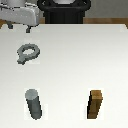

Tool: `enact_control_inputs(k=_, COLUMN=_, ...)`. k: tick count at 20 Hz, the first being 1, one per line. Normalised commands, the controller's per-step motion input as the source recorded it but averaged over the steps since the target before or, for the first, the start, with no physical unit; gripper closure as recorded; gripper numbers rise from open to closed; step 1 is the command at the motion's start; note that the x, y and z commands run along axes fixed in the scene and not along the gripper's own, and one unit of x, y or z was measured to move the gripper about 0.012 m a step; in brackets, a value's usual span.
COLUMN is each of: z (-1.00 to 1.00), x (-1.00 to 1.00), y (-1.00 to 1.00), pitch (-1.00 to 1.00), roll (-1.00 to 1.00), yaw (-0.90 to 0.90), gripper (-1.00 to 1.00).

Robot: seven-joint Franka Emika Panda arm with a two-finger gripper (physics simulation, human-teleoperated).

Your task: Put the loop with the handle onto the peg.

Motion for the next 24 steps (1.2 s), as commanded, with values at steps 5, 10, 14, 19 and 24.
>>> enact_control_inputs(k=5, z=0.00, x=0.40, y=0.00, pitch=0.00, roll=0.00, yaw=0.00, gripper=-1.00)
enact_control_inputs(k=10, z=0.00, x=0.20, y=0.20, pitch=0.00, roll=0.00, yaw=0.00, gripper=-1.00)
enact_control_inputs(k=14, z=0.00, x=0.25, y=-0.25, pitch=0.00, roll=0.00, yaw=0.00, gripper=-1.00)
enact_control_inputs(k=19, z=0.00, x=0.60, y=0.00, pitch=0.00, roll=0.00, yaw=0.00, gripper=-1.00)
enact_control_inputs(k=24, z=0.00, x=-0.20, y=0.20, pitch=0.00, roll=0.00, yaw=0.00, gripper=-1.00)
